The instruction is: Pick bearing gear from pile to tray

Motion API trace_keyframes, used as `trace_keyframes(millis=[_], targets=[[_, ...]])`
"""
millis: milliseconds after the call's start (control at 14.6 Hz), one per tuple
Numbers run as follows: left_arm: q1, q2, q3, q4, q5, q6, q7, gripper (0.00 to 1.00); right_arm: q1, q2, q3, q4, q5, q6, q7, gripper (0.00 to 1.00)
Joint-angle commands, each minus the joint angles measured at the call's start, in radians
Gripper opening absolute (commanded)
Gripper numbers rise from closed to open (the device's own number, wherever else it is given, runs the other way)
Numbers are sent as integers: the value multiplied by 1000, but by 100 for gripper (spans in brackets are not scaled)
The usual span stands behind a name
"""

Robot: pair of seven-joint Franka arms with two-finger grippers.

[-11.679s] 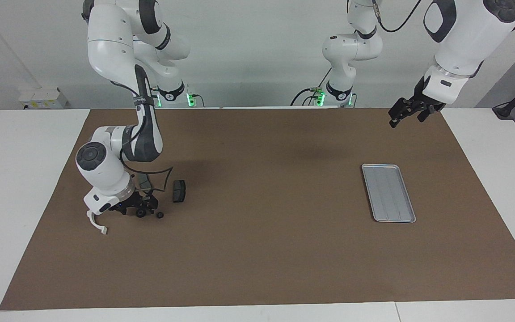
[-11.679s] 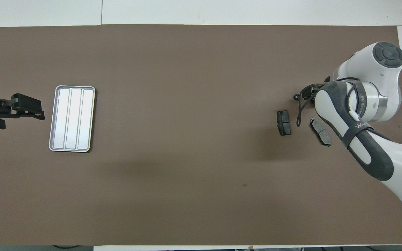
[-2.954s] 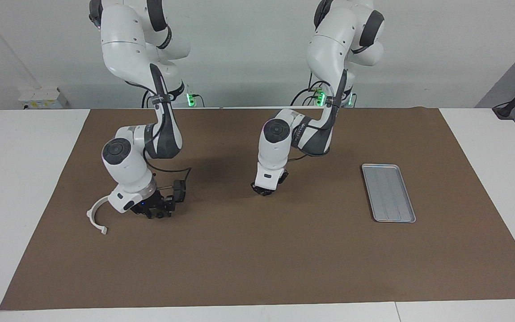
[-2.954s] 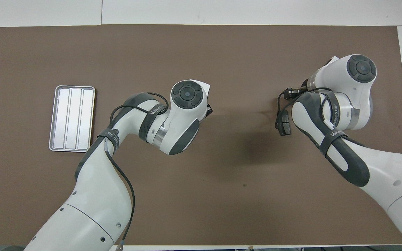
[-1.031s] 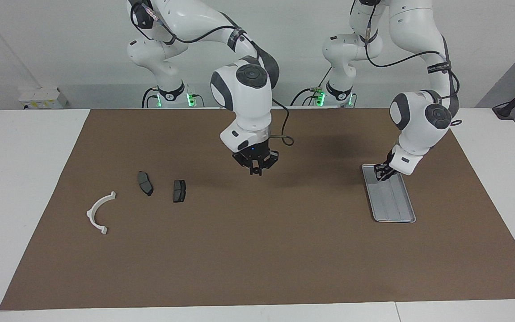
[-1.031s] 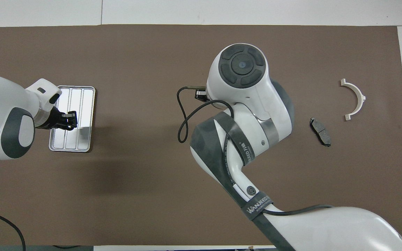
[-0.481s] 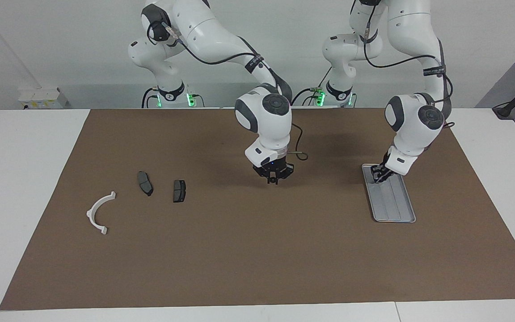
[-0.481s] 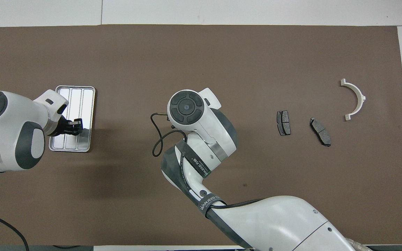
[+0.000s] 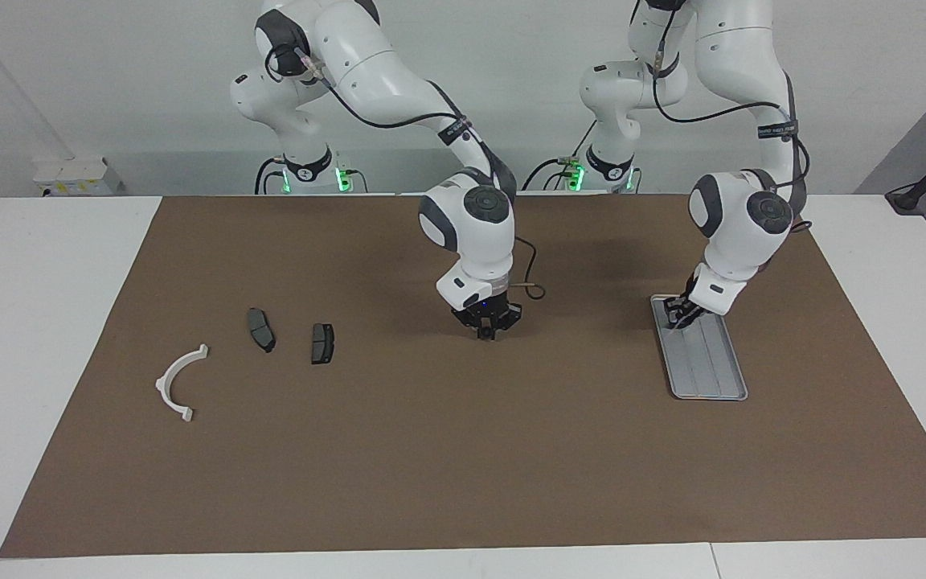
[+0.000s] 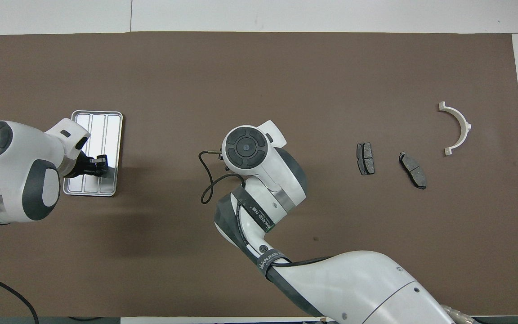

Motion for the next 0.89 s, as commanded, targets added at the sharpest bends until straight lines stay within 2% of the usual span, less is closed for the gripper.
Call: trace_keyframes(millis=[0, 137, 344, 412, 481, 687, 824], targets=[[4, -11, 0, -22, -4, 26, 16, 55, 4, -2, -1, -21, -13, 32, 24, 0], [4, -11, 0, -17, -4, 18, 16, 55, 2, -4, -1, -44, -13, 67, 24, 1], [-1, -5, 0, 38, -4, -17, 7, 54, 0, -4, -1, -56, -10, 87, 25, 37], [-5, -5, 0, 64, -5, -47, 4, 54, 0, -4, -1, -55, -10, 87, 36, 57], [-7, -3, 0, 84, -5, -66, 1, 54, 0, -4, -1, -52, -8, 86, 39, 64], [-16, -3, -6, 114, -42, -75, -37, 54, 4, -7, -1, -23, -7, 64, 85, 71], [-74, 10, -6, 137, -60, -72, -130, 54, 0, -6, -1, 39, -8, 5, 105, 71]])
